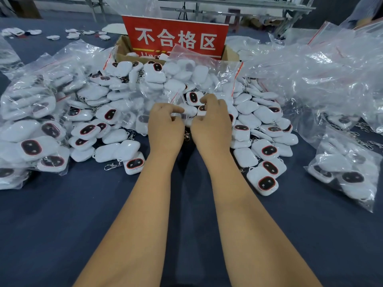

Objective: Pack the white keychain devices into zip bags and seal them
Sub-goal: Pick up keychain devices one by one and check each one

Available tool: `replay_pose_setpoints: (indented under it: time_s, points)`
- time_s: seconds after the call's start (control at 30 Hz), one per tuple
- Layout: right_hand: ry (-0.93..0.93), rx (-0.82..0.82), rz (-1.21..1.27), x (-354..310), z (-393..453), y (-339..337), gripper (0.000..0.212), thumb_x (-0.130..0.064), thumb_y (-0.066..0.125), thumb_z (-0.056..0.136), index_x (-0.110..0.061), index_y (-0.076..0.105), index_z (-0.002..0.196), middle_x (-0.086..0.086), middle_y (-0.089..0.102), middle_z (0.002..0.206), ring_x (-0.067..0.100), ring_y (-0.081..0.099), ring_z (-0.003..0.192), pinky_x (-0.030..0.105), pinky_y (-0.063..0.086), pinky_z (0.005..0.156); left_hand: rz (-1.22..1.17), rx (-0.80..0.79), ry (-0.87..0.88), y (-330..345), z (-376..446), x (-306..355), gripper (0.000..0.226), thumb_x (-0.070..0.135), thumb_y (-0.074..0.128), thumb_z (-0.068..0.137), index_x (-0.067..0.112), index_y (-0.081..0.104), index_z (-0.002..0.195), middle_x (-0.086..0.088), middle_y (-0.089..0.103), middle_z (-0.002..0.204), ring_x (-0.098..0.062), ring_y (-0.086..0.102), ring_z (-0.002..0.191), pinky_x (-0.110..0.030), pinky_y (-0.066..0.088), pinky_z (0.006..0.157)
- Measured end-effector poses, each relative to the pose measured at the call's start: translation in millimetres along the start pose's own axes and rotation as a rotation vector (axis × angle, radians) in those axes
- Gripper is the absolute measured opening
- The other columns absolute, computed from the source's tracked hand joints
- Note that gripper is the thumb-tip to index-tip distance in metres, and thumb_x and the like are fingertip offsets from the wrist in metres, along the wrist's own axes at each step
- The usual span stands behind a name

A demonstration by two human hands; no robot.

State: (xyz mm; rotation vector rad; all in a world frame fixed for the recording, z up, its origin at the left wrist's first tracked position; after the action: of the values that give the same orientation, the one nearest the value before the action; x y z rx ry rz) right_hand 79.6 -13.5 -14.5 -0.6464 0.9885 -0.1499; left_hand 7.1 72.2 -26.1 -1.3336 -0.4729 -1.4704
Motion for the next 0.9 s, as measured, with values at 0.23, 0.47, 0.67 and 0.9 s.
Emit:
replay_pose_setpoints:
  time_s: [0.23,0.47,0.67,0.9]
  points:
    - [0.345,0.091,0.715,17,8,0,0.034,0.003,0.058,0.084,-0.017,0.061,0.112,-0.012,0.059,0.095,-0.017,0.057,0.068,0.003,0.042,0.061,-0.055,-0.044,-0.045,5,0,1,0.018,0.018,0.054,0.090,0.031,0.066,0.090,0.004,0.057,0.118,-0.009,0.057,0.098,-0.024,0.043,0.083]
    - [0.375,0.082,0.861,20,7,2,0.036,0.007,0.059,0.084,-0.023,0.064,0.103,-0.003,0.060,0.095,0.007,0.060,0.076,0.019,0.048,0.066,-0.117,-0.084,-0.062,5,1,-1,0.019,0.023,0.057,0.089,0.024,0.073,0.099,0.001,0.062,0.116,-0.008,0.059,0.097,-0.021,0.045,0.084]
    - [0.374,0.071,1.032,19,9,4,0.041,0.012,0.055,0.086,-0.022,0.064,0.109,-0.002,0.059,0.099,0.005,0.062,0.078,0.020,0.053,0.071,-0.046,-0.089,-0.062,8,2,1,0.032,0.031,0.063,0.088,0.022,0.054,0.060,-0.003,0.051,0.089,-0.003,0.046,0.061,-0.016,0.032,0.058]
    - [0.327,-0.174,0.893,13,8,12,0.046,0.010,0.056,0.086,-0.014,0.062,0.125,0.003,0.065,0.102,0.008,0.062,0.079,0.018,0.051,0.069,-0.160,-0.049,-0.113,4,2,0,0.024,0.027,0.055,0.095,0.007,0.069,0.093,-0.018,0.064,0.109,-0.014,0.053,0.078,-0.026,0.041,0.071]
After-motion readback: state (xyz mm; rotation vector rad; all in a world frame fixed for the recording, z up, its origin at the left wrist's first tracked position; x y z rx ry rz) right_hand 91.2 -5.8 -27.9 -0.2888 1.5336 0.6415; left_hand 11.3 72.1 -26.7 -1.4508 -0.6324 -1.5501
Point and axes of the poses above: each hand's wrist, its own z-axis towards the middle knuckle, its own y-axis out of the palm, x = y × z, the point moved 4 cm from there along z, towards the middle knuckle
